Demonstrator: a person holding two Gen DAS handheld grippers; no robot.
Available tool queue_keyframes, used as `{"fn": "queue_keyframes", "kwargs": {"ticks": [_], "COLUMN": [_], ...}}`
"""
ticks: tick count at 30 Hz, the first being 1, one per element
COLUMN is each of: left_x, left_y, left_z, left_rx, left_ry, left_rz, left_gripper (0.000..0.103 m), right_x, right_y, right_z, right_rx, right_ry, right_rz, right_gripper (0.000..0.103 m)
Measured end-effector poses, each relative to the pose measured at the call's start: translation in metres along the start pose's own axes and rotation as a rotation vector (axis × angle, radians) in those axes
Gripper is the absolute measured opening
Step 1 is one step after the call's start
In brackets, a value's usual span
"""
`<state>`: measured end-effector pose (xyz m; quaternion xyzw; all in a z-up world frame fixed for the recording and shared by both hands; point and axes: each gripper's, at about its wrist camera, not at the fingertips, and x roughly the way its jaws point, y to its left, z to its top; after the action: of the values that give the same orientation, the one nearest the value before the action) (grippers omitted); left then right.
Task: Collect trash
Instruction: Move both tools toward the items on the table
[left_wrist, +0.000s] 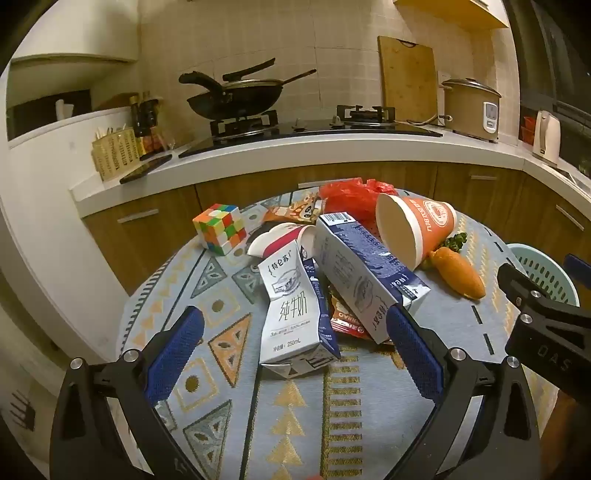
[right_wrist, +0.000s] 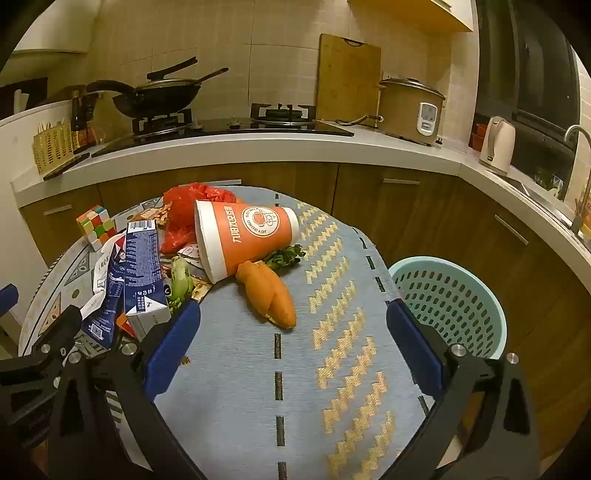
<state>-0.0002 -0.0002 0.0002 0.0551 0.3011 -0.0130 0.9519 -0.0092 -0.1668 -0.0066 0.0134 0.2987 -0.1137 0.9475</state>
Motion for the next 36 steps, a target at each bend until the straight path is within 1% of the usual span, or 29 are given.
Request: {"fn": "queue_keyframes", "kwargs": {"ticks": [5, 6, 8, 9, 11, 13, 18, 21, 23, 26, 31, 36], "left_x": [0.0, -0.01, -0.013, -0.007, -0.006, -0.005, -0.002, -0.003, -0.004, -0.002, -0.002, -0.003], "left_y": [-0.002, 0.003, 0.006, 0.004, 0.007, 0.011, 0.01, 0.011, 0.014, 0.016, 0.016, 0.021], "left_z": [-0.001, -0.003, -0.004, -0.001, -0.001, 0.0, -0.003, -0.002, -0.003, -0.003, -0.005, -0.007], "left_rx": [0.006, -0.008, -0.014, -0.018, -0.042, -0.06, -0.059, -0.06, -0.072, -0.079, -0.085, -0.116], "left_ry": [0.0, -0.017, -0.017, -0.005, 0.005, 0.019, 0.015, 0.009, 0.0, 0.009, 0.012, 0.017], "left_rz": [-0.019, -0.03, -0.037, -0.041, -0.039, -0.051, -0.04, -0.034, -0.023, -0.022, -0.034, -0.052], "left_gripper": [0.096, 0.096, 0.096, 0.096, 0.096, 0.096, 0.096, 0.095, 0.09, 0.09, 0.09, 0.09], "right_x": [-0.002, -0.001, -0.006, -0.008, -0.005, -0.005, -0.004, -0.002, -0.001, 0.0, 0.0, -0.002], "right_y": [0.0, 0.001, 0.003, 0.003, -0.002, -0.002, -0.002, -0.001, 0.0, 0.0, 0.001, 0.002], "right_z": [0.0, 0.001, 0.001, 0.001, -0.001, -0.001, -0.001, -0.001, -0.002, -0.003, -0.004, -0.004], "right_rx": [0.005, 0.008, 0.018, 0.024, 0.028, 0.025, 0.031, 0.019, 0.008, 0.011, 0.007, 0.001], "right_ry": [0.004, 0.005, -0.012, -0.021, -0.025, -0.027, -0.021, -0.019, -0.016, -0.011, -0.014, -0.01], "right_rz": [0.007, 0.01, 0.013, 0.016, 0.027, 0.022, 0.022, 0.003, -0.01, 0.0, 0.002, 0.004], "right_gripper": [0.097, 0.097, 0.097, 0.097, 0.097, 0.097, 0.097, 0.097, 0.097, 0.097, 0.097, 0.097]}}
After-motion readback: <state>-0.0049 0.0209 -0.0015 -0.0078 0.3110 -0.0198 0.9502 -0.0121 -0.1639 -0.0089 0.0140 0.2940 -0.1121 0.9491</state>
